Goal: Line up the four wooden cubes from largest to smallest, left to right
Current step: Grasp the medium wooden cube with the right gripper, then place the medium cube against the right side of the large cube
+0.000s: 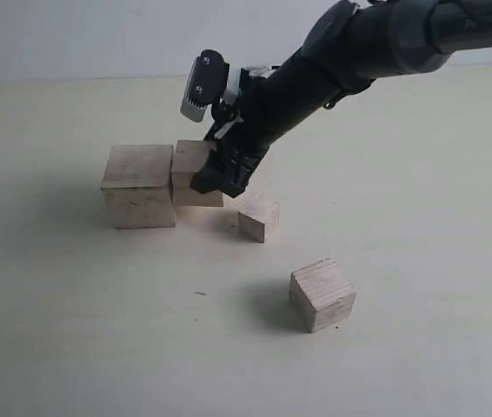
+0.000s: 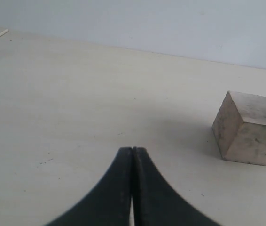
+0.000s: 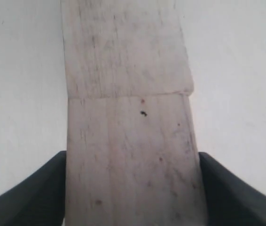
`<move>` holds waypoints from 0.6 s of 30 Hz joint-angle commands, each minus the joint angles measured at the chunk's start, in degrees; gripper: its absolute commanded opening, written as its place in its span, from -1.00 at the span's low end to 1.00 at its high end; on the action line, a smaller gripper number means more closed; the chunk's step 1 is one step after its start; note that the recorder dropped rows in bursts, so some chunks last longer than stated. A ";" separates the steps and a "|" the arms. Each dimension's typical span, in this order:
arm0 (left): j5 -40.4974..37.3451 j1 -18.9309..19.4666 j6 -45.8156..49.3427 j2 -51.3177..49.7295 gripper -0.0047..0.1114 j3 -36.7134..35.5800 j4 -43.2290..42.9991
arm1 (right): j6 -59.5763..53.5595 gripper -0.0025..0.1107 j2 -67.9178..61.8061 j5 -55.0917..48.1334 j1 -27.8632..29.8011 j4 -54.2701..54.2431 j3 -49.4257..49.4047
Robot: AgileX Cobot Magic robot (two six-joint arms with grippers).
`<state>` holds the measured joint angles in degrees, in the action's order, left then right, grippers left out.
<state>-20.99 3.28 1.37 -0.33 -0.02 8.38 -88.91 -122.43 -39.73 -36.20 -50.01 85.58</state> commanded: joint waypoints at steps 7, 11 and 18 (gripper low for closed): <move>0.40 0.16 0.04 0.33 -0.92 0.02 -0.33 | -0.32 -0.96 2.17 1.76 0.34 7.65 -0.03; 0.40 0.16 0.04 0.33 -0.92 0.02 -0.33 | -2.51 -0.96 1.38 1.86 1.04 7.65 -0.03; 0.40 0.16 0.14 0.33 -0.92 0.02 -0.33 | -6.73 -0.96 -1.60 1.44 1.21 1.44 -0.03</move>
<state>-20.99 3.28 1.37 -0.33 -0.02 8.38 -92.39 -123.03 -38.14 -35.22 -44.36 85.58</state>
